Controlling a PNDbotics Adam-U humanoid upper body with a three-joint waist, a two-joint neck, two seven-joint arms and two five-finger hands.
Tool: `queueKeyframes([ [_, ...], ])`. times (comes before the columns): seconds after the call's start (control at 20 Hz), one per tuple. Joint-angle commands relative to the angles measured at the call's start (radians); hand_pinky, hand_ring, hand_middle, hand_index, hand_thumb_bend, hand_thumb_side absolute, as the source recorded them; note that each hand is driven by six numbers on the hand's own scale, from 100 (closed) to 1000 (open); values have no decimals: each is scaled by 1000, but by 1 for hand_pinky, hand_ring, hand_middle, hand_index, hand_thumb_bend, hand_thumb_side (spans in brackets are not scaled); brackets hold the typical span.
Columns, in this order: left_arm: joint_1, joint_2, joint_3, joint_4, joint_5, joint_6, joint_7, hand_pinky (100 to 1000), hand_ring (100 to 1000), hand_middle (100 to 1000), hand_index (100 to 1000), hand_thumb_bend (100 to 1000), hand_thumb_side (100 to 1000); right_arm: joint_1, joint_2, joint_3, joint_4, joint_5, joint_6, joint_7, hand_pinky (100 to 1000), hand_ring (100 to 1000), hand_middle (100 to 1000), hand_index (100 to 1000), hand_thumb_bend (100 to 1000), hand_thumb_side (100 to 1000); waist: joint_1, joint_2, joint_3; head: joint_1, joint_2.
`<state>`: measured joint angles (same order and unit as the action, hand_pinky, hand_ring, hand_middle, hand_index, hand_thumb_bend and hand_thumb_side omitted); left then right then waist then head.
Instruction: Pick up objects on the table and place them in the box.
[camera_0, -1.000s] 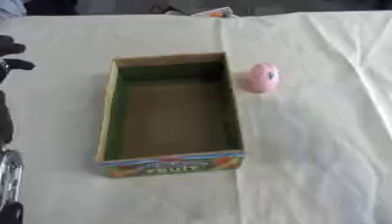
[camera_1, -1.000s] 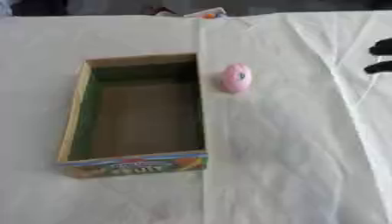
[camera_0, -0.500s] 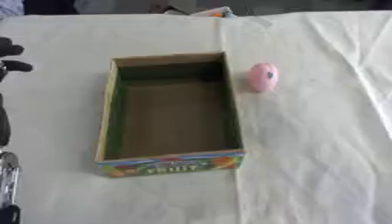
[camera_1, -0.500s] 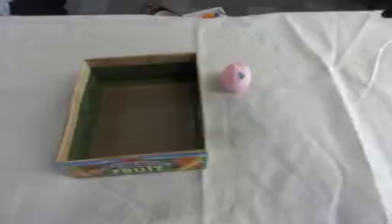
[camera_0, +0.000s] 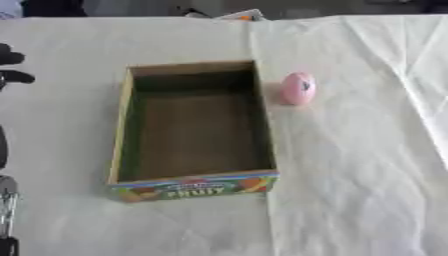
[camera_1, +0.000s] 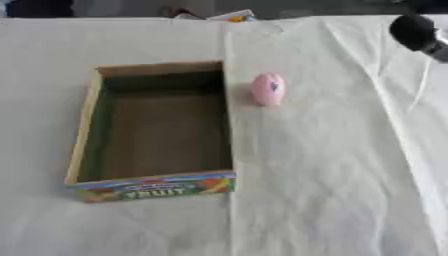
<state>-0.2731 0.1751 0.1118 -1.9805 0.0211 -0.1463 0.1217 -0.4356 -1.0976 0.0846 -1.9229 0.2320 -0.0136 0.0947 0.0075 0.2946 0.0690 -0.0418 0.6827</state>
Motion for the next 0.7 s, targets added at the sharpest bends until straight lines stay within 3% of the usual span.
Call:
queueKeyframes([
  [0.05, -8, 20, -3, -20, 8, -1, -4, 522, 632, 576, 606, 100, 929, -49, -35, 32, 69, 36, -15, 47, 691, 829, 789, 915, 662, 1000, -5, -22, 4, -13, -6],
  [0.2, -7, 21, -6, -20, 12, 0, -3, 522, 633, 577, 606, 100, 929, -102, -18, 74, 145, 62, -40, 83, 694, 832, 792, 915, 656, 1000, -8, -23, 9, -18, -10],
  [0.35, -5, 21, -7, -20, 13, 1, -5, 522, 634, 577, 604, 100, 931, -154, 2, 111, 212, 98, -73, 119, 697, 834, 793, 911, 705, 996, -10, -25, 14, -23, -14],
  [0.7, 0, 20, -12, -20, 17, 3, -6, 522, 635, 577, 603, 100, 932, -272, 77, 168, 359, 114, -120, 241, 710, 845, 793, 906, 746, 843, -8, -24, 20, -32, -13],
])
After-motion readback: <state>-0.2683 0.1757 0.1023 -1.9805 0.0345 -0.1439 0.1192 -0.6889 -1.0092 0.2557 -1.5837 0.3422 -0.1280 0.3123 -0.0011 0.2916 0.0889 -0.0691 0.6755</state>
